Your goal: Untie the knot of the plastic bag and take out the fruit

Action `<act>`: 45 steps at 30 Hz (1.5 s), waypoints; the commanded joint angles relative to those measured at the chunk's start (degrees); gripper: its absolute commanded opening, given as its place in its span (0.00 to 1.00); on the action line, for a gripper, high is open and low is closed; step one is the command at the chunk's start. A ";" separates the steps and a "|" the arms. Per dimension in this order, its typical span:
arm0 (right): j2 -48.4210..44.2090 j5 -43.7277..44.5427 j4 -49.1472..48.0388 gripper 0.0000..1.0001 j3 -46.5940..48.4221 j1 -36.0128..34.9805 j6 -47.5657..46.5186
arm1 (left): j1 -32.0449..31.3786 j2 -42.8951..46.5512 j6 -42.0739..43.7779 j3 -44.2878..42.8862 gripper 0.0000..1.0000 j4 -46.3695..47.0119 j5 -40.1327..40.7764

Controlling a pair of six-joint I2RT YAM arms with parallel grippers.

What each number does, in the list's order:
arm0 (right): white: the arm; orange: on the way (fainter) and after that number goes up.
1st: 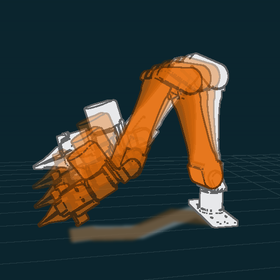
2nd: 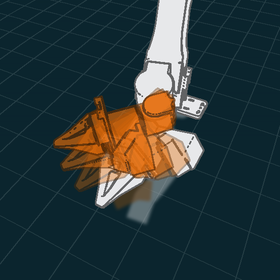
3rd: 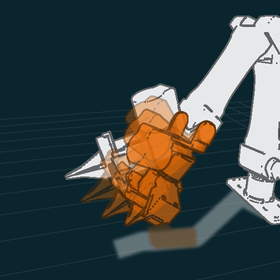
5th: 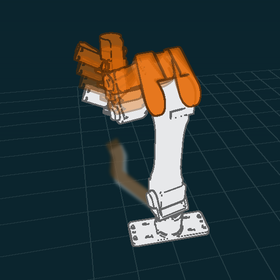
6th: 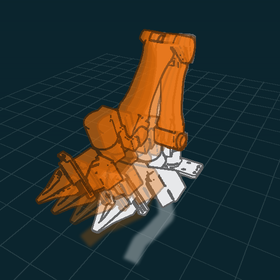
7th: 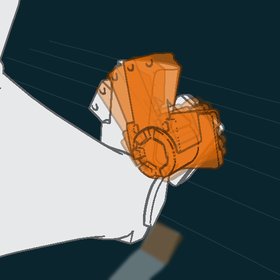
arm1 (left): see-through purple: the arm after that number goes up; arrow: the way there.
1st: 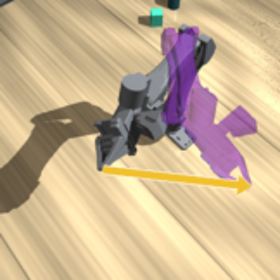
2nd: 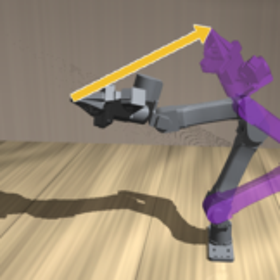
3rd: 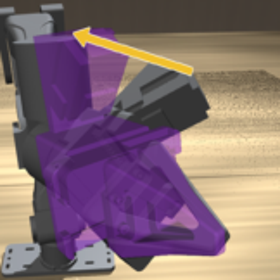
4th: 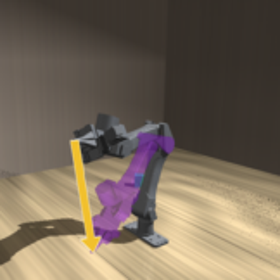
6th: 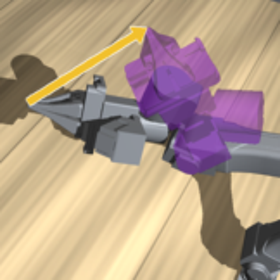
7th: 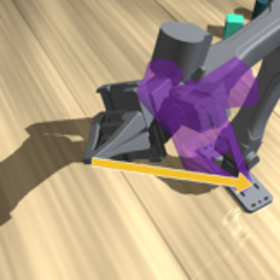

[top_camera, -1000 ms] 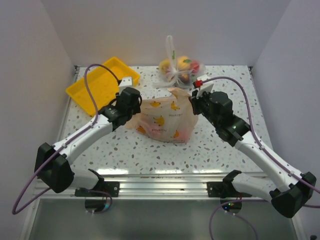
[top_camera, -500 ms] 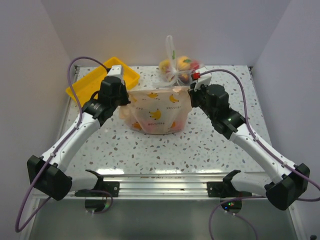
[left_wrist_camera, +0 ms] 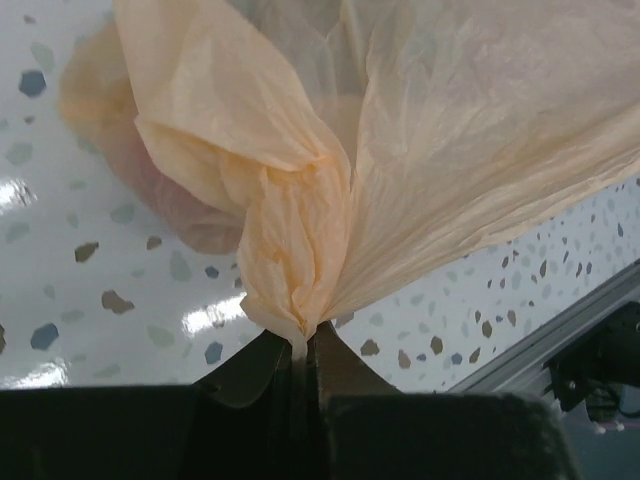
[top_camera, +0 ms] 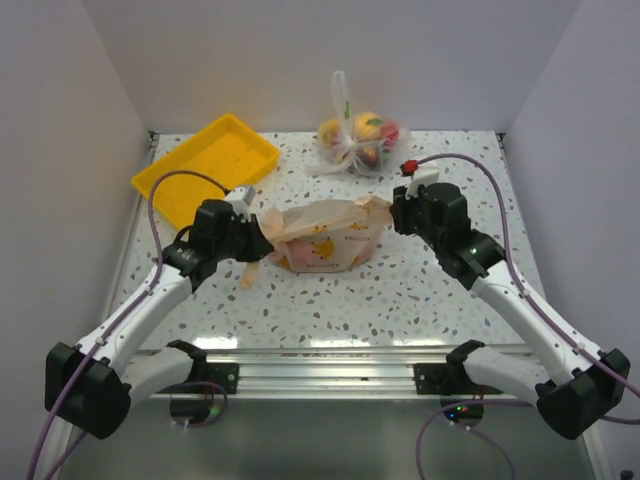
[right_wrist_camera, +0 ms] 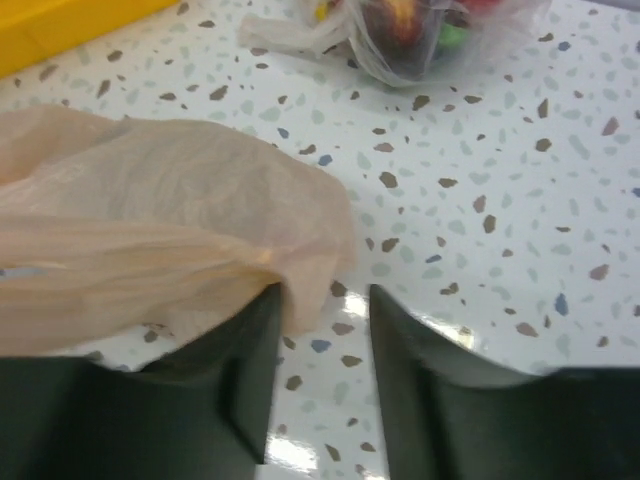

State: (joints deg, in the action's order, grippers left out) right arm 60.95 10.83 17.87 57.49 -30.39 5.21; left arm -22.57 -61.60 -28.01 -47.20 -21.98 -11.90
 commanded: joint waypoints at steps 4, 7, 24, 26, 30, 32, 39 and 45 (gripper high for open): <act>-6.54 3.23 13.59 0.80 2.45 0.95 9.43 | -3.44 8.33 -7.84 7.56 0.00 3.52 -6.03; -10.14 1.23 16.67 0.90 1.75 0.86 15.41 | -5.72 8.69 -9.95 7.47 0.00 3.43 -4.71; -9.28 -8.56 -14.60 0.98 -17.15 -8.71 41.54 | -16.54 5.79 -21.20 3.61 0.00 12.57 0.03; -7.26 -6.88 -17.68 0.98 -17.41 -9.86 43.12 | -18.03 5.71 -21.73 3.87 0.00 13.18 0.91; -0.94 -4.42 -23.13 0.95 -17.07 -10.30 46.46 | -19.97 4.56 -22.35 4.83 0.00 13.54 2.41; 0.74 -2.40 -24.89 0.92 -16.98 -10.56 47.61 | -21.20 4.30 -22.70 5.54 0.00 14.24 3.11; 7.69 -0.11 -27.18 0.79 -17.33 -10.74 49.28 | -25.15 3.68 -23.50 5.28 0.00 15.74 5.48; 8.66 1.82 -24.38 0.24 -18.82 -10.74 47.44 | -25.25 5.61 -20.07 2.47 0.05 8.90 11.70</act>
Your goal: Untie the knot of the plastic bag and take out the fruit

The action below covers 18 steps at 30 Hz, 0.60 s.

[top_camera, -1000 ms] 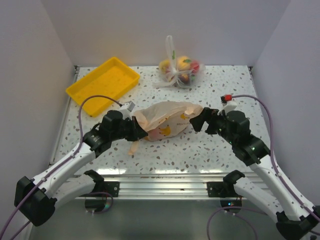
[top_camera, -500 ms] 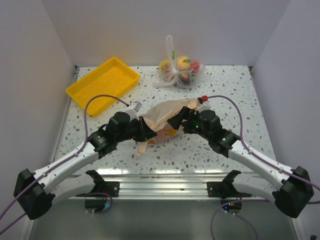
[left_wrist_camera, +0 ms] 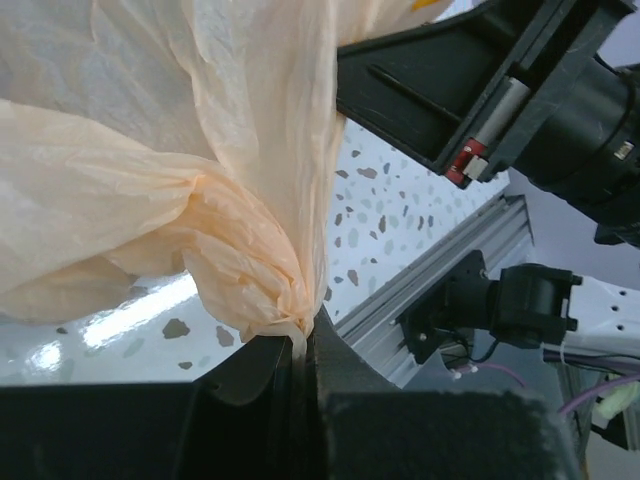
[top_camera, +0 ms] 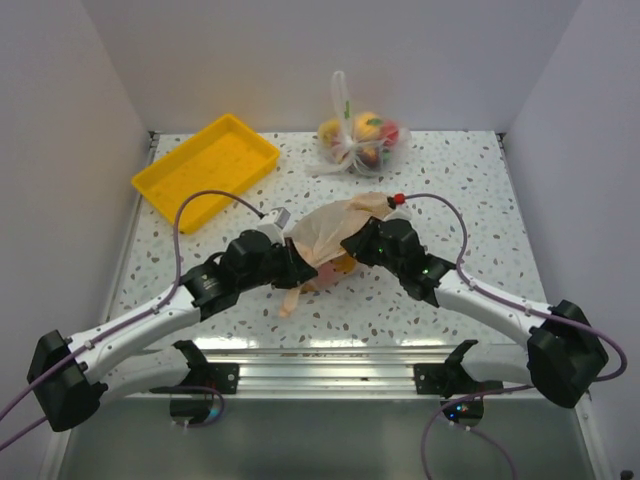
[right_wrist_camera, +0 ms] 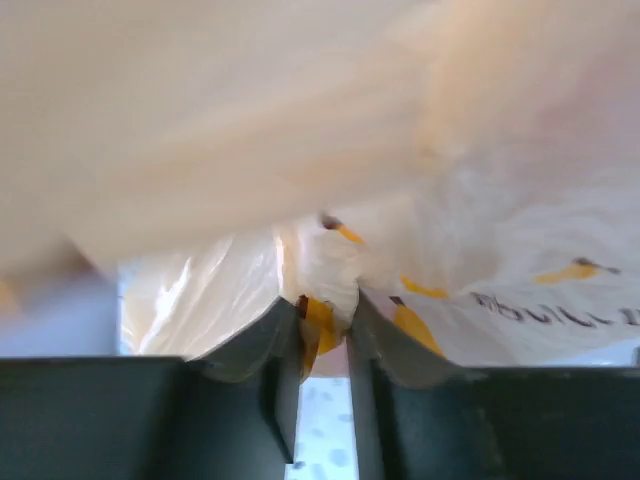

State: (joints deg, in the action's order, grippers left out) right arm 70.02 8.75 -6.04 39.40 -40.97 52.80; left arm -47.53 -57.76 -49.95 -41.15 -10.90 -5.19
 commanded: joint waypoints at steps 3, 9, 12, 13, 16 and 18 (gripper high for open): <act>-1.73 4.60 2.43 0.09 0.15 -0.16 -3.74 | -0.37 2.56 5.21 -6.74 0.35 -8.16 10.98; -2.08 3.38 7.89 0.00 4.63 -0.16 -13.23 | -0.28 -0.15 14.78 -15.27 0.89 -16.60 14.33; -1.82 0.92 8.06 0.00 5.95 -0.07 -15.69 | -0.37 -4.36 19.97 -20.80 0.99 -18.45 13.72; -1.90 0.04 8.06 0.00 6.30 -0.16 -16.05 | -0.37 -5.69 21.55 -23.69 0.99 -18.98 13.37; -1.64 -0.84 7.72 0.00 6.74 -0.16 -17.28 | -0.37 -11.14 22.88 -27.58 0.99 -18.55 12.23; -1.55 -2.25 7.45 0.00 7.01 -0.16 -17.90 | -0.37 -14.90 23.76 -28.98 0.96 -16.89 11.00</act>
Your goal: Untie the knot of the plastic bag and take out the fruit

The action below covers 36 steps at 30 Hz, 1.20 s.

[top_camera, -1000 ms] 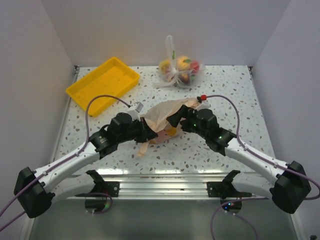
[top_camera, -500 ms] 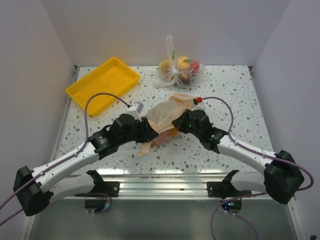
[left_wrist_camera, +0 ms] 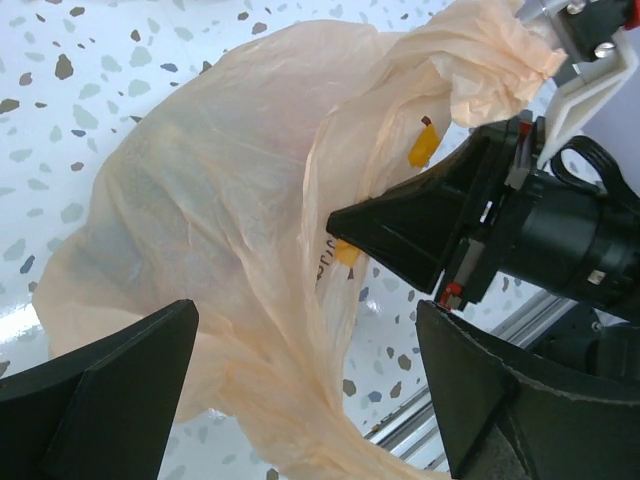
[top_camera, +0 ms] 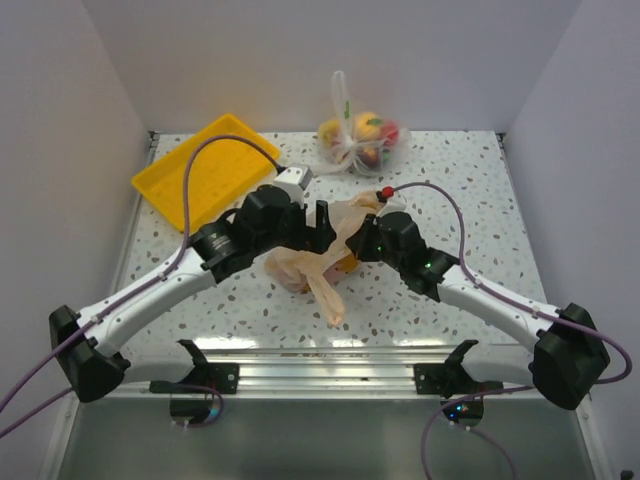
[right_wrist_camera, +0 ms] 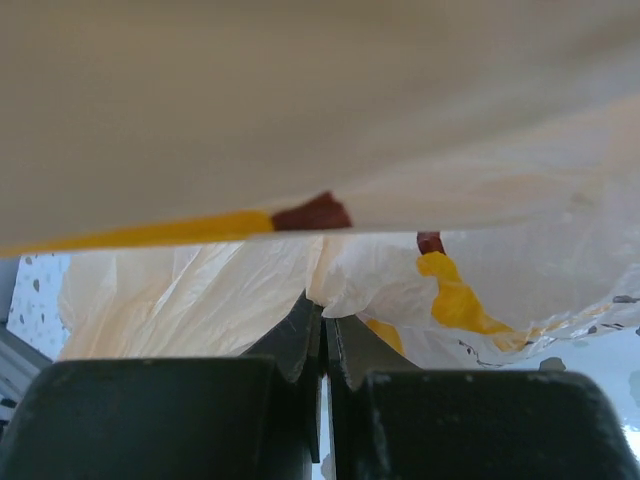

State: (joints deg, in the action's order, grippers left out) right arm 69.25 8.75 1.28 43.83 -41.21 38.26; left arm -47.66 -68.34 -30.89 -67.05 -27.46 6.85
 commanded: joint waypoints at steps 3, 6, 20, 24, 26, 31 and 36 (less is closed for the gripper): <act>-0.61 -3.30 -0.14 0.00 2.92 0.08 -3.80 | -0.24 -8.72 5.76 -4.32 0.89 1.09 0.44; -1.14 -3.83 -0.40 0.00 2.75 0.08 -4.07 | -0.15 -12.59 7.25 -5.81 0.81 1.54 2.20; -3.33 -0.33 1.35 0.00 -0.24 0.17 -5.39 | 3.95 -20.17 9.18 -7.49 0.01 2.94 9.31; -5.70 5.47 4.34 0.00 -2.08 0.52 -6.18 | 13.45 -16.49 7.52 -4.60 0.00 4.69 9.06; -6.76 8.02 5.14 0.00 -3.93 1.56 -6.01 | 18.10 -14.38 7.60 -3.10 0.00 6.01 9.49; -6.33 6.72 9.96 0.00 -7.09 10.25 -1.97 | 26.11 -14.28 7.17 -0.46 0.00 5.75 9.23; -4.48 2.60 12.08 0.00 -8.76 17.65 0.23 | 35.25 -14.28 4.71 5.51 0.00 8.20 5.99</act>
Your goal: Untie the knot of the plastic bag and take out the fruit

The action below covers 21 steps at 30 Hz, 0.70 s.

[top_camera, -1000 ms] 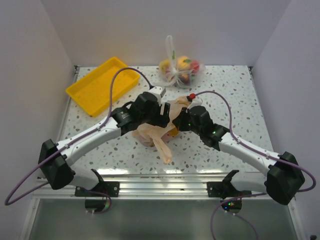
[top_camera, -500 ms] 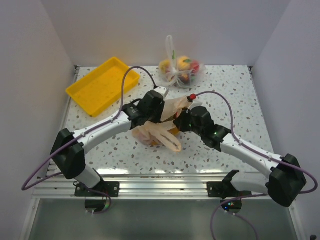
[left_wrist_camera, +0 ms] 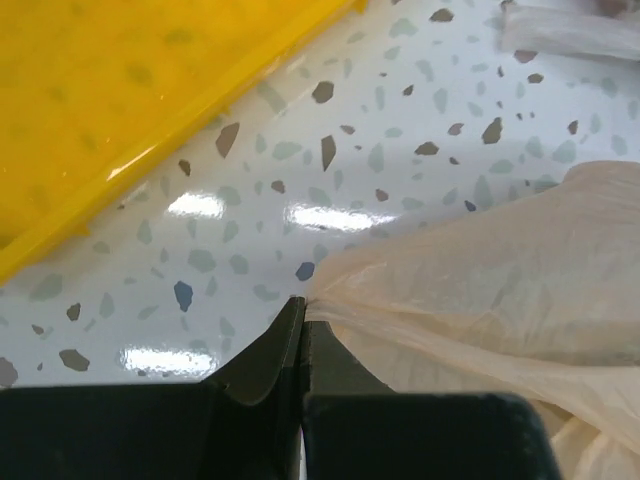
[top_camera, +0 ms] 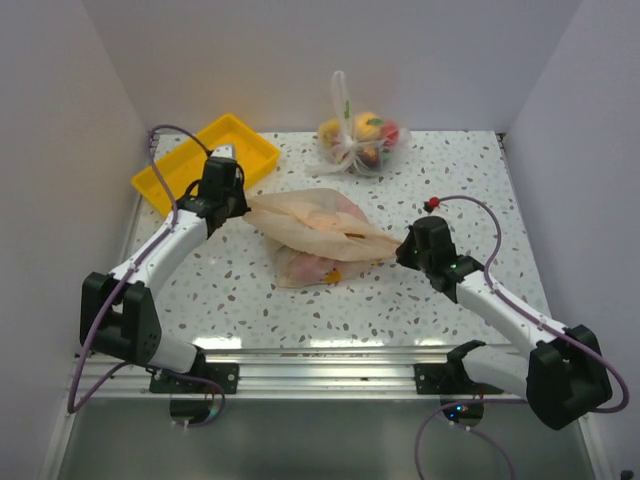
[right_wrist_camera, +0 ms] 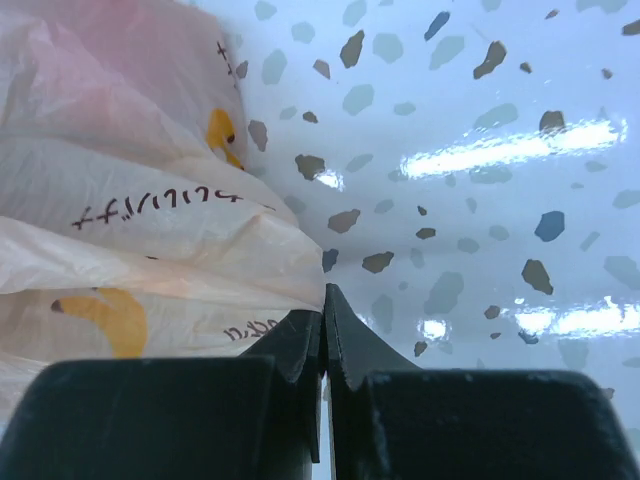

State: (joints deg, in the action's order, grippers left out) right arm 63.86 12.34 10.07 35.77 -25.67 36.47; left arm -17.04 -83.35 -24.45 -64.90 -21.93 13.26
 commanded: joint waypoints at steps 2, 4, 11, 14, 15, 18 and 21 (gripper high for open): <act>1.88 -1.96 4.00 0.00 -0.53 2.47 1.77 | 8.14 0.12 -2.71 4.69 0.00 3.99 -4.09; 2.06 -3.89 3.13 0.00 0.09 2.47 0.37 | 9.21 -0.23 -2.63 5.58 0.00 4.44 -6.39; -0.66 -11.89 4.52 0.31 6.41 1.42 -10.16 | 9.22 4.84 -3.85 7.16 0.27 7.69 -20.36; -1.80 -12.16 9.26 0.60 11.68 0.27 -15.26 | 8.95 9.94 -4.82 7.16 0.59 8.13 -22.83; -2.07 -12.51 10.58 0.71 14.48 -0.08 -16.42 | 8.69 11.18 -5.08 6.99 0.67 8.13 -23.10; -2.24 -13.31 16.02 0.79 19.58 -1.66 -20.03 | 6.76 15.75 -5.79 6.11 0.87 6.91 -22.40; -2.24 -13.74 16.04 0.80 22.14 -3.24 -22.66 | 1.32 18.75 -6.84 4.35 0.92 4.10 -16.00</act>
State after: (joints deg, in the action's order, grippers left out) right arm 62.78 0.32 22.44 54.28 -27.73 19.62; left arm -11.70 -67.11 -29.82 -57.80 -17.69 -5.93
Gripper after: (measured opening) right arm 0.794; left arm 0.910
